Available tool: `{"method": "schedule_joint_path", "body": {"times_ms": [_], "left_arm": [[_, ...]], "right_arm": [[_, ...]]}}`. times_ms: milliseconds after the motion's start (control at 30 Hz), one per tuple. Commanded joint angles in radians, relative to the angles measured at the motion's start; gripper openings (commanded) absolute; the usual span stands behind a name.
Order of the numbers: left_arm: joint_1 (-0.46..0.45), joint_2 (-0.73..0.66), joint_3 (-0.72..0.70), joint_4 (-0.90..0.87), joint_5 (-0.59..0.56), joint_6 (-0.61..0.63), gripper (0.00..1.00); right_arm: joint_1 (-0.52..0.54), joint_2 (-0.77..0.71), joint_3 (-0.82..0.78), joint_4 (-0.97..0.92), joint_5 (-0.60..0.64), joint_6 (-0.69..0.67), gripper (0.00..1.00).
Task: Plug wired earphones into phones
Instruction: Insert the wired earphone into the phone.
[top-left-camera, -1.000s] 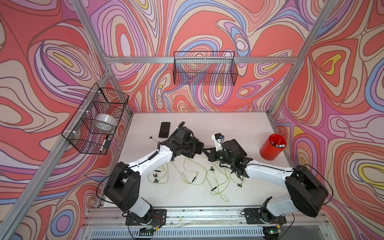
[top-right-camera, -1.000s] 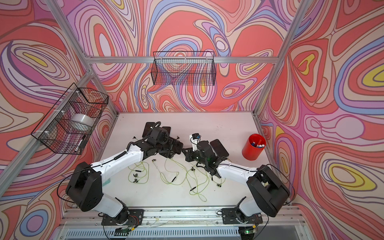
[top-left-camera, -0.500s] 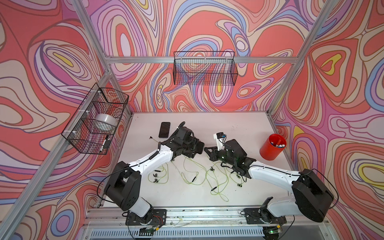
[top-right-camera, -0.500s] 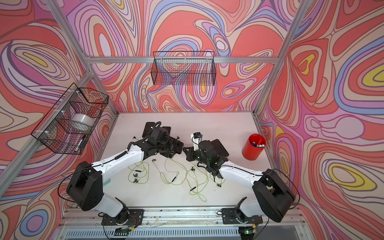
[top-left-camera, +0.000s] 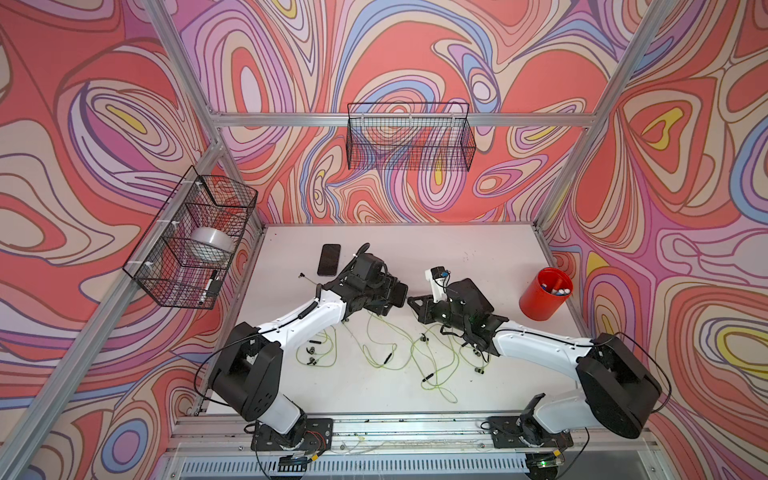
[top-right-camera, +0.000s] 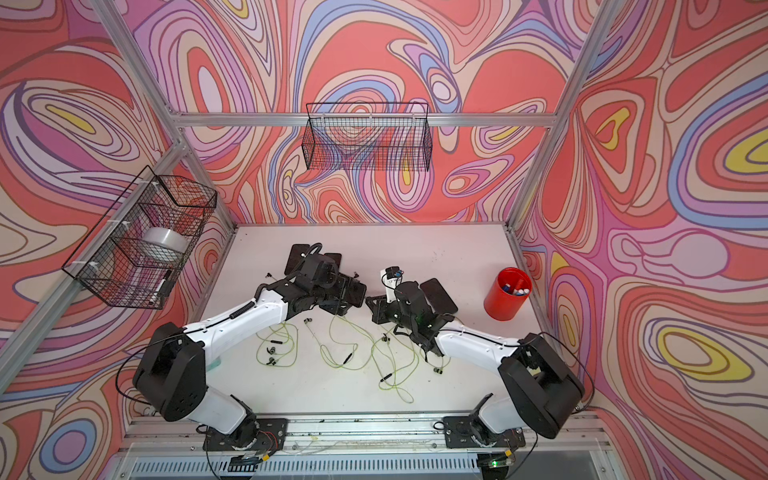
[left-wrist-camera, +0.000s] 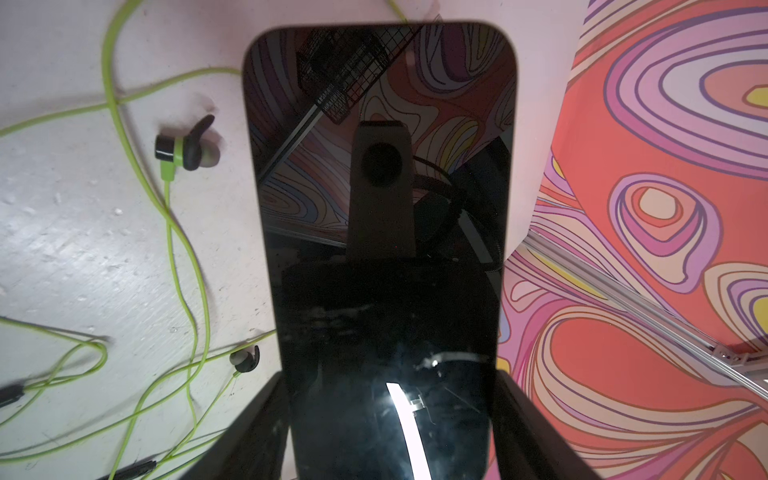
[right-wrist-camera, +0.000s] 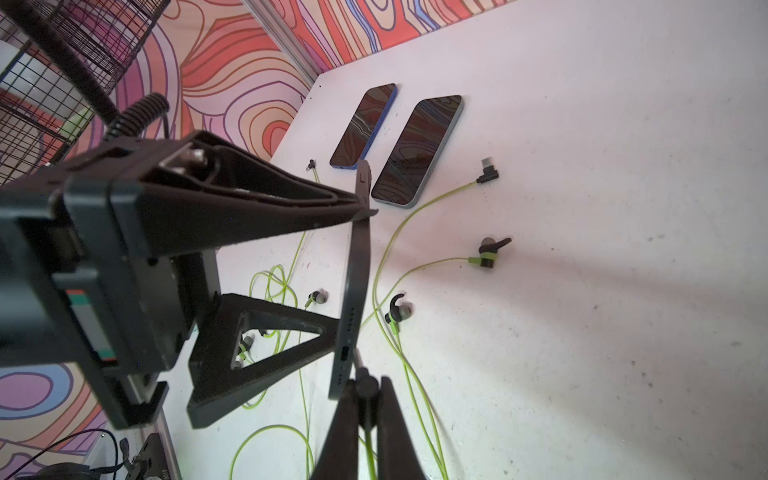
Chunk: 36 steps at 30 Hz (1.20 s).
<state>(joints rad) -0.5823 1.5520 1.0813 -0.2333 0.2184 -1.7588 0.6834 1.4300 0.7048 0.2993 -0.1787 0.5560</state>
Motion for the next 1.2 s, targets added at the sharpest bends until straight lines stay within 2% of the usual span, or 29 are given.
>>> {"method": "schedule_joint_path", "body": {"times_ms": [0,333,633,1167], "left_arm": [[-0.007,0.000,-0.002,0.055,0.013,-0.012,0.00],[-0.017,0.014,0.001,0.060,0.014,-0.012,0.00],[-0.013,0.022,0.000,0.070,0.007,-0.015,0.00],[-0.013,0.018,-0.001,0.083,0.018,-0.021,0.00]], "right_arm": [[0.005,0.018,0.007,0.021,-0.007,0.005,0.00],[0.006,0.016,0.019,0.037,-0.012,0.004,0.00],[0.006,-0.091,-0.013,-0.047,0.062,-0.028,0.00],[0.005,-0.006,0.000,-0.007,0.024,-0.007,0.00]]}}
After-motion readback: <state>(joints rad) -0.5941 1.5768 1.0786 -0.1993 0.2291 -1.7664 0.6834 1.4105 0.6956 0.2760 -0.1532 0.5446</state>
